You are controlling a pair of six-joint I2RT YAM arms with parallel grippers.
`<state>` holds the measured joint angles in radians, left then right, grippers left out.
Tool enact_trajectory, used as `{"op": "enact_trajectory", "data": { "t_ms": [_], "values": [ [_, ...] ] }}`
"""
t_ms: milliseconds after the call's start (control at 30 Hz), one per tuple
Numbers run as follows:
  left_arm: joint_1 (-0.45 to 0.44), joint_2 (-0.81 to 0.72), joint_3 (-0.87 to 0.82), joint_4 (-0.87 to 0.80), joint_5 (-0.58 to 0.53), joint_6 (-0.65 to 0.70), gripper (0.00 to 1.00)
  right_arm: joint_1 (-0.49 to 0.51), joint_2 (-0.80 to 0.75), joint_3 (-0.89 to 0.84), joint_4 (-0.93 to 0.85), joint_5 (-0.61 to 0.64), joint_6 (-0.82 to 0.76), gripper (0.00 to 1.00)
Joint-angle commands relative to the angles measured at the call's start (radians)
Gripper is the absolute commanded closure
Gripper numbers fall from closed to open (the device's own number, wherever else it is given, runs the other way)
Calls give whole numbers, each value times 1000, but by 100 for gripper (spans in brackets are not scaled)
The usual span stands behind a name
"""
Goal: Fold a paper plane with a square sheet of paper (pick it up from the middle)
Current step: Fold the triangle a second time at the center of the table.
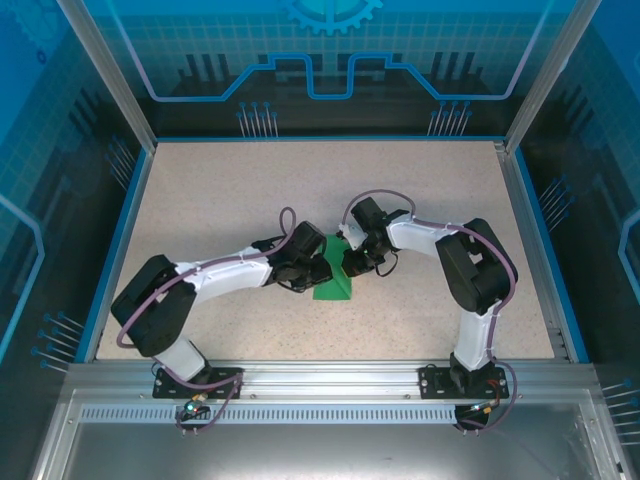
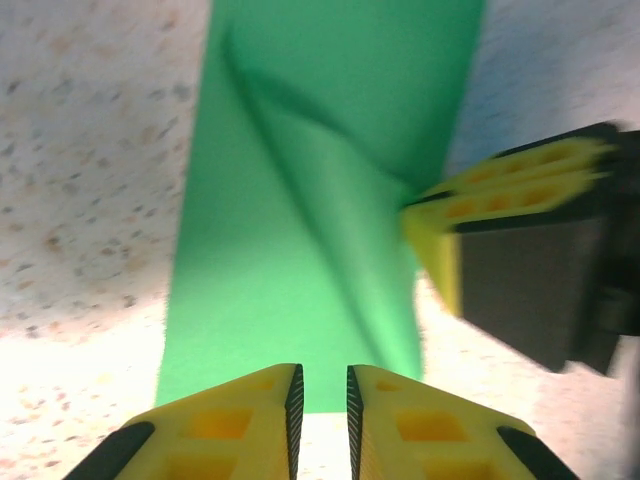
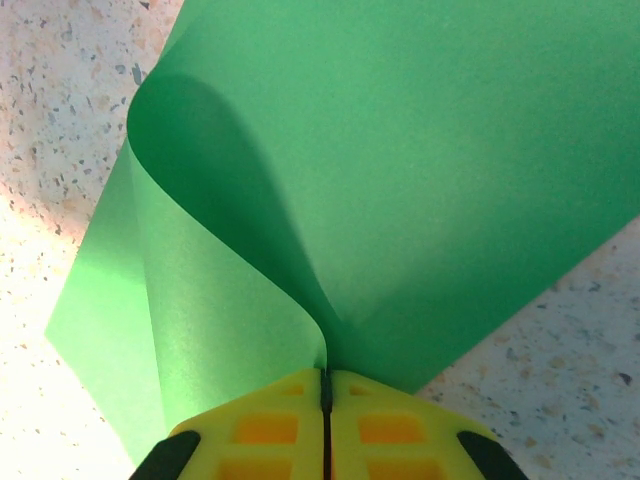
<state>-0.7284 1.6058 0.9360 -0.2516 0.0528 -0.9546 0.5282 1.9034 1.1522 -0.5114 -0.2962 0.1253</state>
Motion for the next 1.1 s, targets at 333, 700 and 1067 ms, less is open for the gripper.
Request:
{"op": "enact_trajectory", "data": {
  "t_ms": [333, 700, 1067],
  "values": [
    [59, 98, -58, 340, 115, -154, 87, -12, 35, 3, -18, 20, -16, 93],
    [60, 127, -82, 353, 111, -175, 100, -11, 36, 6, -23, 20, -16, 93],
    [60, 193, -81, 364, 116, -176, 100, -10, 38, 9, -25, 18, -16, 93]
  ]
}}
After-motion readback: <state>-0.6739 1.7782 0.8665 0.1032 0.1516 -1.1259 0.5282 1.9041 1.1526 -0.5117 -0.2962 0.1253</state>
